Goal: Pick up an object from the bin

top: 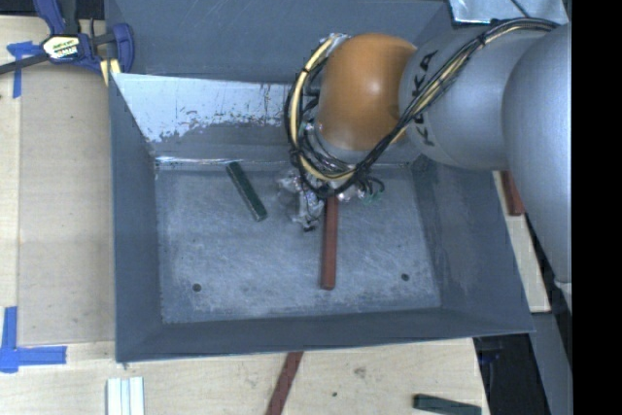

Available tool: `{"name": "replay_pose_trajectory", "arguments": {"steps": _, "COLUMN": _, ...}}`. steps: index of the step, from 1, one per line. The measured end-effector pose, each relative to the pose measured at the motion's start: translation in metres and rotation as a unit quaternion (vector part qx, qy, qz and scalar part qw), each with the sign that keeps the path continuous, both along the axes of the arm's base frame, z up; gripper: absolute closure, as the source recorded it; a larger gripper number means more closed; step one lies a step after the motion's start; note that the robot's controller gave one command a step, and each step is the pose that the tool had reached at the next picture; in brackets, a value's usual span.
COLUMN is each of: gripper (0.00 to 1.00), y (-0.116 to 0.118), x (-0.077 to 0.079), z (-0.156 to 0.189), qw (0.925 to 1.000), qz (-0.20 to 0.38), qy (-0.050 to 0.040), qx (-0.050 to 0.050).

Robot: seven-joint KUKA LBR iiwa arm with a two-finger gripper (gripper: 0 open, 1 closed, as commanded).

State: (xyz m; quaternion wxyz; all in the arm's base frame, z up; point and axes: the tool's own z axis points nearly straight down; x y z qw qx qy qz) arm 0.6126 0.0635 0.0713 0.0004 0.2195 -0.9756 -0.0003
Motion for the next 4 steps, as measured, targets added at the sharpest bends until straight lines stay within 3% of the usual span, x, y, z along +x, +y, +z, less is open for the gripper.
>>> {"name": "replay_pose_trajectory", "arguments": {"steps": 1, "gripper": 1.00, "y": -0.012, "x": -0.008, "z": 0.058, "qw": 1.0000, "qz": -0.007, "qy": 0.0007, "qx": 0.000}}
{"name": "replay_pose_trajectory", "arguments": {"steps": 2, "gripper": 1.00, "y": -0.015, "x": -0.007, "z": 0.073, "qw": 1.0000, "qz": -0.009, "qy": -0.0001, "qx": 0.000}}
{"name": "replay_pose_trajectory", "arguments": {"steps": 3, "gripper": 0.00, "y": -0.003, "x": -0.034, "z": 0.060, "qw": 0.9786, "qz": 0.206, "qy": -0.0021, "qx": 0.000}}
{"name": "replay_pose_trajectory", "arguments": {"steps": 4, "gripper": 0.00, "y": -0.002, "x": -0.036, "z": 0.058, "qw": 0.9786, "qz": 0.206, "qy": -0.0017, "qx": 0.001}}
